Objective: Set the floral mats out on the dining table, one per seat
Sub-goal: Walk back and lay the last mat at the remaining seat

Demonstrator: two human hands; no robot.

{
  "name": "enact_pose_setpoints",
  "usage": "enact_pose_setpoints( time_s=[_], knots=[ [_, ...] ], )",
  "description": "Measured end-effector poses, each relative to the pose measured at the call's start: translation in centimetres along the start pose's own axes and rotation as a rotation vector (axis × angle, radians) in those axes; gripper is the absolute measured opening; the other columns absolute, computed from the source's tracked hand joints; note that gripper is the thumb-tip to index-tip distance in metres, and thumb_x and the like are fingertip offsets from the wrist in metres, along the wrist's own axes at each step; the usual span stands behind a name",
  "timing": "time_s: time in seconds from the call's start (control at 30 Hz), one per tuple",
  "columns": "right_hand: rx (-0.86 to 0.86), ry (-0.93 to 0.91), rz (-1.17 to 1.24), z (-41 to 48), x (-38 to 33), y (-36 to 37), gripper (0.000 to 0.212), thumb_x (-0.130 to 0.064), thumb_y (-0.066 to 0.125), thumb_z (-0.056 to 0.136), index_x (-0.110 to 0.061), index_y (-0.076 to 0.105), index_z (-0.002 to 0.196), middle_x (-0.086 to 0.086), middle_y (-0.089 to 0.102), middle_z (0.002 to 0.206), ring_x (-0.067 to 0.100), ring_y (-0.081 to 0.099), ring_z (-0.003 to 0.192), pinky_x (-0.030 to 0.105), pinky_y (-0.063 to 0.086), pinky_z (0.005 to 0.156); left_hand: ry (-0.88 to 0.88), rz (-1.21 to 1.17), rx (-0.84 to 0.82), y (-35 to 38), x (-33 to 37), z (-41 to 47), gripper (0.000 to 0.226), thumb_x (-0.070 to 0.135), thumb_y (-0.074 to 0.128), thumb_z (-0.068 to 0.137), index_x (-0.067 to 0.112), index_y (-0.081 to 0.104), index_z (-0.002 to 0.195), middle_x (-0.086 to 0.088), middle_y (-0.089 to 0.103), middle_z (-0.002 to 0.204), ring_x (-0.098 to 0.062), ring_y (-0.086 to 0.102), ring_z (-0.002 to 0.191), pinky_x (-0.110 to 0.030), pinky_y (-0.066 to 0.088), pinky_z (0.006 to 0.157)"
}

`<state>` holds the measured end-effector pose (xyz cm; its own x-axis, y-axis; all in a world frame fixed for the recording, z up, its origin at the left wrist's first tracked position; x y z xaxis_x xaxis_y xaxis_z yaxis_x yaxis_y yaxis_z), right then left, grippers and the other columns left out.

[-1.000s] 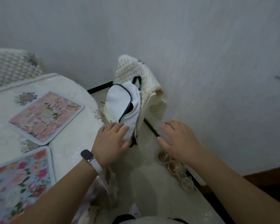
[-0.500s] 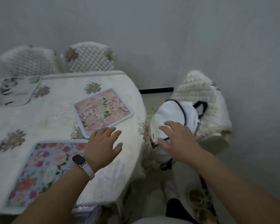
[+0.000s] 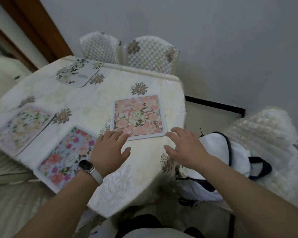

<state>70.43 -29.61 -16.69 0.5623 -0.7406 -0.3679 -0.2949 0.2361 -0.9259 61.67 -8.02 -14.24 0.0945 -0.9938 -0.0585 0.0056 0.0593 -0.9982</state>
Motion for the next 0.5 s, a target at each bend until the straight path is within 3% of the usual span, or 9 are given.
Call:
enact_pose_setpoints(
  time_s=[0.3,0.4,0.5],
  knots=[
    [-0.077,-0.079,-0.010,5.5,-0.1,1.4,0.050,-0.046,0.044,0.095,-0.025,0.045,0.140,-0.001,0.041,0.146,0.023,0.038,0.131,0.042,0.032,0.107,-0.192,0.012,-0.013,1.8,-4.5,0.6,0.051,0.048,0.044,0.084,0.018,0.064,0.121,-0.004,0.067,0.120,-0.031,0.060,0.111,-0.051,0.049,0.088],
    [-0.125,-0.008,0.080,7.3,0.9,2.7,0.049,-0.044,0.045,0.096,-0.023,0.045,0.140,-0.001,0.044,0.143,0.022,0.040,0.129,0.040,0.036,0.105,-0.247,-0.052,-0.049,4.2,-6.5,1.8,0.046,0.043,0.056,0.086,0.018,0.061,0.125,-0.004,0.065,0.124,-0.031,0.057,0.115,-0.050,0.048,0.090],
    [-0.194,0.127,0.183,9.0,1.9,3.9,0.048,-0.042,0.046,0.097,-0.021,0.045,0.140,-0.001,0.043,0.143,0.021,0.045,0.124,0.036,0.038,0.101,-0.273,-0.137,-0.142,7.1,-8.9,3.8,0.049,0.044,0.051,0.090,0.020,0.055,0.132,-0.002,0.059,0.133,-0.029,0.051,0.122,-0.047,0.045,0.096]
  ],
)
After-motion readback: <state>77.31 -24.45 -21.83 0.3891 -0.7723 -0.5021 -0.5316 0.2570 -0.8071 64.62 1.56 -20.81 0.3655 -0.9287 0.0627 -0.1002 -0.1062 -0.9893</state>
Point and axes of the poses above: each hand's wrist, its own z-axis towards the middle knuckle, its own y-axis out of the palm, x = y × z, the point moved 7 cm from there along z, towards the middle knuckle
